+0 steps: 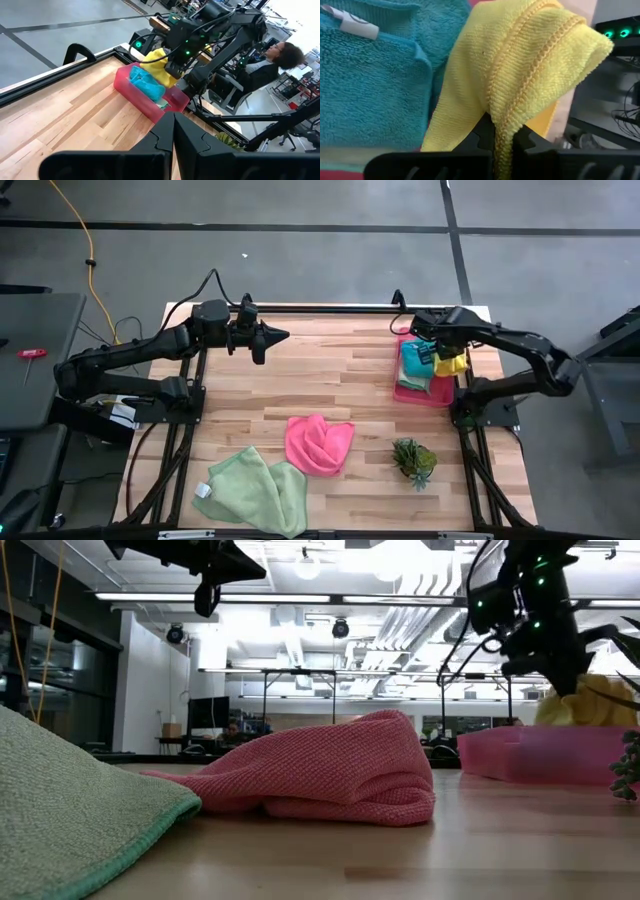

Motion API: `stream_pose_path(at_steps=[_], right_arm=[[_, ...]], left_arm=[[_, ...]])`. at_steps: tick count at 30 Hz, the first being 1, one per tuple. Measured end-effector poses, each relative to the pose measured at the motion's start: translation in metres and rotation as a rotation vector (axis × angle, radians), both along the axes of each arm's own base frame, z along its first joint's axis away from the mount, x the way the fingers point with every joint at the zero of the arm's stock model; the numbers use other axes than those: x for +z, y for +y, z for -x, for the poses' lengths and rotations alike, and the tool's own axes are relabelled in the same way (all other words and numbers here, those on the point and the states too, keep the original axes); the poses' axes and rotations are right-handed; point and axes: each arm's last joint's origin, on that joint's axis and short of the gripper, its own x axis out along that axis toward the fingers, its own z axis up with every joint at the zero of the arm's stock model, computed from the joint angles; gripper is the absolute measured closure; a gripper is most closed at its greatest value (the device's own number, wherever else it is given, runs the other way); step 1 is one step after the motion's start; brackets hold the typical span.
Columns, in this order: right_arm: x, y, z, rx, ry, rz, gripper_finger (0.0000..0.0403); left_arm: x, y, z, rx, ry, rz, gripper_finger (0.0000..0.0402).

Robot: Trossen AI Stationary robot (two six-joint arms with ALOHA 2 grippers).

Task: Fold microfiber towels
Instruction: Put the folded yellow microfiber cloth into the red bin

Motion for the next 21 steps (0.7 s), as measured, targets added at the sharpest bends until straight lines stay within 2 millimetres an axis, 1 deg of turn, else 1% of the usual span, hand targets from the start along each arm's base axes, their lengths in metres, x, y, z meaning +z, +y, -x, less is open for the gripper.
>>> stream_pose_path(at_steps=[4,10,14,18,21], right_arm=[[-0.010,-0.007,-0.011,0.014,-0.034,-0.016,0.0403],[-0.016,-0.014,-0.032,0.019,-0.217,-0.008,0.0403],[-0.016,-0.017,-0.040,-0.001,-0.336,-0.003,0.0403],[-0.015,-0.018,-0.041,0.010,-0.353,-0.010,0.0403],[-0.014,-0.017,-0.034,0.012,-0.302,-0.017,0.0403]], left_arm=[[0.000,0.000,0.000,0.000,0.000,0.000,0.0401],[0.000,0.000,0.000,0.000,0.000,0.000,0.0401],[0.000,0.000,0.000,0.000,0.000,0.000,0.0401],[0.000,0.000,0.000,0.000,0.000,0.000,0.0402],[0.000,0.000,0.000,0.000,0.000,0.000,0.0402]])
